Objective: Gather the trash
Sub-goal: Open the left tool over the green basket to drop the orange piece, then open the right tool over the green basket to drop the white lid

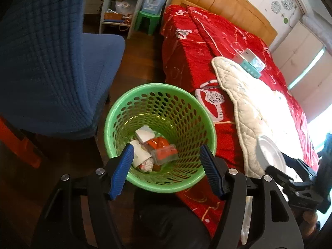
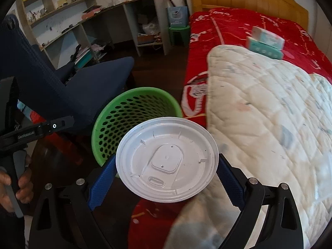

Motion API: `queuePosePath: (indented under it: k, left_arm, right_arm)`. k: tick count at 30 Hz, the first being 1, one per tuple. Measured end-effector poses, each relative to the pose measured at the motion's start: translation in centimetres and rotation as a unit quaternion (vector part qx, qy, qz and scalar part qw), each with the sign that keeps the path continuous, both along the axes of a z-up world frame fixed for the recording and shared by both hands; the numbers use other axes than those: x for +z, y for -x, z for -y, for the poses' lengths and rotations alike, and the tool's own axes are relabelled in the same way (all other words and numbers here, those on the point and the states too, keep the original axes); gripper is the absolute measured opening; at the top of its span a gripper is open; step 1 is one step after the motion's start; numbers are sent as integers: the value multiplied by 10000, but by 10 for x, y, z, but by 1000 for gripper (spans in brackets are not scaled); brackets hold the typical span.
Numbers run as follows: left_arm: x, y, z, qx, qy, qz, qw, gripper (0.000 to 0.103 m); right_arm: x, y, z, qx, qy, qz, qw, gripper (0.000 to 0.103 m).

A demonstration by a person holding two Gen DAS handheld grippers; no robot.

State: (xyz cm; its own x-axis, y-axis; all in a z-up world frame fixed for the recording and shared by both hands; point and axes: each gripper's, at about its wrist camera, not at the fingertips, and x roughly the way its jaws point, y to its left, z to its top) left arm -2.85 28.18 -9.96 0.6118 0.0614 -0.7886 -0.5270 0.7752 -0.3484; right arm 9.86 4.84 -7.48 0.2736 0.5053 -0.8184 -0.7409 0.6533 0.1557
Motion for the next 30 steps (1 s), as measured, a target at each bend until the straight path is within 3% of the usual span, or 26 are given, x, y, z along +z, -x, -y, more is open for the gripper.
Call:
queuePosePath:
  k: [18,30]
  left_arm:
    - [-7,22,-24,309,130,51,9994,65]
    - [-2,15,-13,184,90,98,9997,65]
  right_arm:
    - [-37,8,-88,367,99,-298,9988,90]
    - [-25,0,-71,172,-176,-326,9992,92]
